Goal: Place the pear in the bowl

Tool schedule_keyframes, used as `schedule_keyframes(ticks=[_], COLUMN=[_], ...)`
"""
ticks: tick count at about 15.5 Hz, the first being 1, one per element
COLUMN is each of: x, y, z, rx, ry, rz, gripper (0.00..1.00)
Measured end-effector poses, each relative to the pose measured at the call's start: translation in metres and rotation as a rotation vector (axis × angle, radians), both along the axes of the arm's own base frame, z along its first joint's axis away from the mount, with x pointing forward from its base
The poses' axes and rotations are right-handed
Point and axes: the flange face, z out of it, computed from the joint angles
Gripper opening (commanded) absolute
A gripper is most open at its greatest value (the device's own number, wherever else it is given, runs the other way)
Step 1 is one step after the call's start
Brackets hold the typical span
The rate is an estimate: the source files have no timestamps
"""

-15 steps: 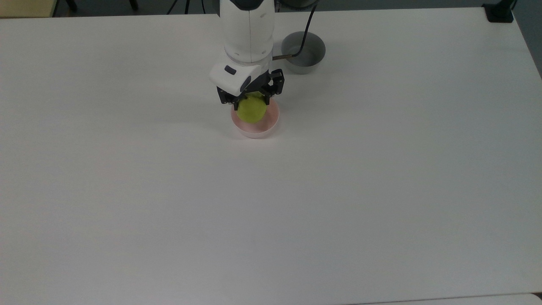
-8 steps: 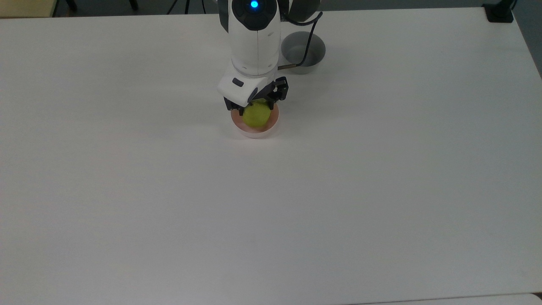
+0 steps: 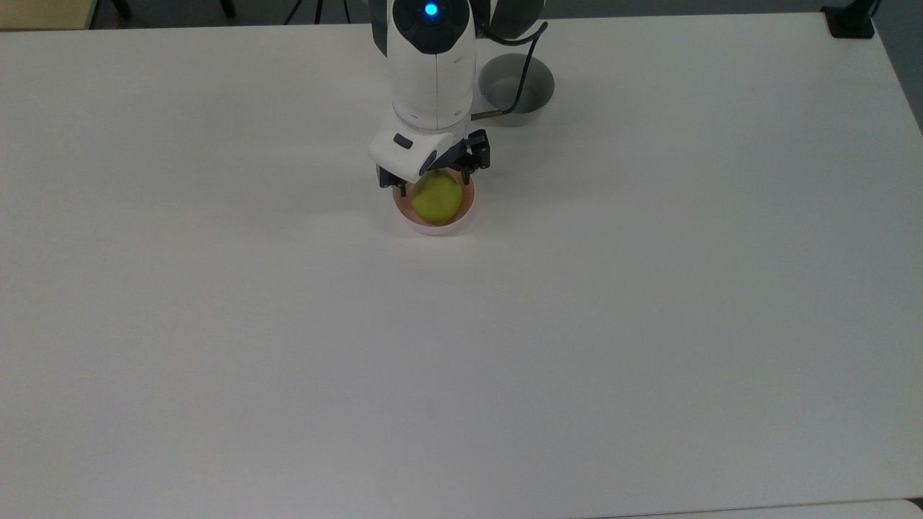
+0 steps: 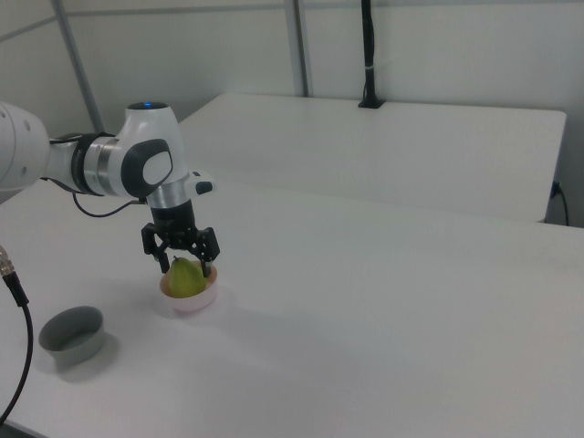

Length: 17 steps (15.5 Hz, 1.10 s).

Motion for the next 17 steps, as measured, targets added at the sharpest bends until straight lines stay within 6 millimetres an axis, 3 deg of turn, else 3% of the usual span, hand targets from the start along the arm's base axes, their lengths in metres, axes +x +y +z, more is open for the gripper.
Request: schedule_keyframes(ticks=[4, 7, 13, 17], x=[0.003, 0.007, 0.016, 0.007], y=[-0.004, -0.011, -0.05, -0.087], z=[0.012, 0.038, 0.135, 0.179], rx=[0.002, 0.005, 0.004, 0.001], ry=[-0.023, -0.071, -0.13, -0.174], rz=[-0.009, -0.044, -0.122, -0.185], gripper=[1.0, 1.0, 1.0, 1.0])
